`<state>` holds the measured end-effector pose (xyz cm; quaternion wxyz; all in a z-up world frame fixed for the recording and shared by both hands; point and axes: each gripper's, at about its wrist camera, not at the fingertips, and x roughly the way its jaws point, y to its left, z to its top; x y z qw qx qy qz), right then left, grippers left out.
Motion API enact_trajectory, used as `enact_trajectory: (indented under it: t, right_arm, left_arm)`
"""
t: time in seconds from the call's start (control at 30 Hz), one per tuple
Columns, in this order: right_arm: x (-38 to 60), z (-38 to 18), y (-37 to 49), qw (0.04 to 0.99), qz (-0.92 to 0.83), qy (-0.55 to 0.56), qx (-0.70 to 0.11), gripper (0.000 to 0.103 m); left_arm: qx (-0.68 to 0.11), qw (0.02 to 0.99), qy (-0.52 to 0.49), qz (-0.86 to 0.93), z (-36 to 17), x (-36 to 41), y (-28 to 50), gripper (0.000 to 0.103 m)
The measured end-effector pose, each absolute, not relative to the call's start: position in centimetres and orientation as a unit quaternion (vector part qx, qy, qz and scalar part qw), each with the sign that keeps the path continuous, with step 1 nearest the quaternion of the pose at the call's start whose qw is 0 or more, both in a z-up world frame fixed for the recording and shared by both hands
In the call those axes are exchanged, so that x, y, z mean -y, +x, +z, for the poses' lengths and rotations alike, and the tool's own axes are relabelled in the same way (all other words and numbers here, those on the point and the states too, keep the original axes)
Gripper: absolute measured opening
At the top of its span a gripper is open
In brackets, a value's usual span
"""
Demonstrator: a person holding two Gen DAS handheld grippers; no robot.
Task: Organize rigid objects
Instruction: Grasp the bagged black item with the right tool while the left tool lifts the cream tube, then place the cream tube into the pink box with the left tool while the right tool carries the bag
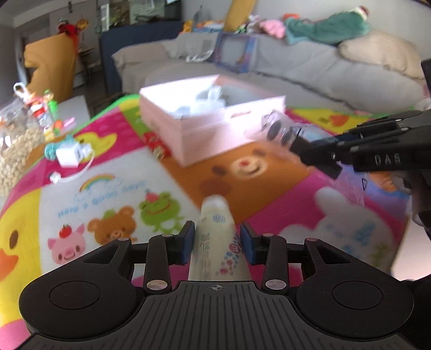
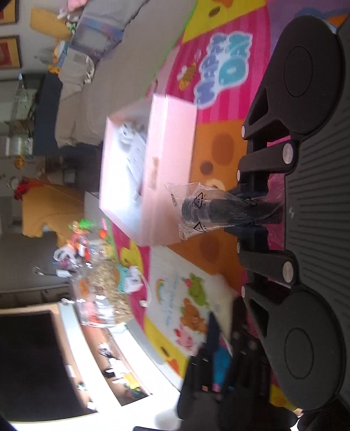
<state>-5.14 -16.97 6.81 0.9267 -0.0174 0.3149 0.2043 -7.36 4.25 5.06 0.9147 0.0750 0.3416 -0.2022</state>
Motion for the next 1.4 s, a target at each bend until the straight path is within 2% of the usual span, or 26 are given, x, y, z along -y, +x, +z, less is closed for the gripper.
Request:
enact_trajectory:
  t: [0.03, 0.1, 0.23, 0.33, 0.5, 0.67, 0.73, 0.8, 0.93, 1.13, 1.2, 1.23, 1.27, 1.4]
  right_arm:
    - [17.8, 7.6, -5.7, 0.932, 0.198, -0.009, -0.303, 0.019]
    - [19.2, 8.8, -6.6, 0.942, 0.184, 0.002, -0.279, 0.019]
    - [21.6, 10.3, -7.5, 0.957, 0.158, 0.017, -0.243, 0.019]
    - [22.5, 9.8, -7.7, 0.959, 0.144, 0.015, -0.244, 0.019]
    - [22.6, 6.9, -7.0, 0.950, 0.136, 0.010, -0.282, 0.019]
    - [22.1, 4.3, -6.1, 0.940, 0.124, 0.002, -0.319, 0.019]
    - [21.7, 3.6, -6.0, 0.935, 0.126, -0.010, -0.331, 0.019]
    - [21.4, 3.3, -6.1, 0.932, 0.126, -0.017, -0.339, 0.020]
    - [21.2, 3.0, -6.1, 0.934, 0.118, -0.026, -0.337, 0.029]
    - [20.6, 1.6, -4.4, 0.926, 0.113, -0.037, -0.358, 0.031]
    - [20.0, 1.6, -4.9, 0.927, 0.120, -0.059, -0.351, 0.029]
    - [19.9, 1.9, -5.1, 0.925, 0.130, -0.058, -0.353, 0.022]
    - [20.1, 2.2, -5.2, 0.923, 0.140, -0.048, -0.356, 0.020]
    - [21.2, 5.3, -5.6, 0.928, 0.167, 0.000, -0.334, 0.020]
  left_arm:
    - [-0.332, 0.918, 0.070, -0.207, 6.0, -4.1, -7.3, 0.003]
    - [-0.312, 0.923, 0.052, -0.219, 8.3, -3.8, -6.4, 0.009]
    - [-0.263, 0.940, 0.035, -0.216, 12.8, -2.7, -3.3, 0.009]
    - [-0.272, 0.935, 0.042, -0.224, 14.1, -1.9, -2.0, 0.009]
    - [-0.369, 0.884, 0.066, -0.279, 9.9, -0.4, -4.7, 0.016]
    - [-0.425, 0.860, 0.080, -0.272, 5.7, 0.7, -7.6, 0.017]
    - [-0.429, 0.856, 0.094, -0.271, 4.8, 1.2, -8.0, 0.035]
    - [-0.429, 0.857, 0.118, -0.261, 4.1, 1.8, -8.1, 0.042]
    - [-0.434, 0.856, 0.123, -0.253, 3.1, 1.8, -8.2, 0.042]
    - [-0.418, 0.867, 0.082, -0.259, 3.0, 0.8, -8.3, 0.033]
    - [-0.408, 0.869, 0.082, -0.267, 2.9, 0.7, -8.7, 0.032]
    - [-0.406, 0.869, 0.077, -0.272, 2.9, 0.5, -8.8, 0.032]
    - [-0.405, 0.869, 0.070, -0.277, 3.0, 0.5, -8.7, 0.032]
    - [-0.368, 0.881, 0.052, -0.292, 4.8, 0.0, -8.3, 0.032]
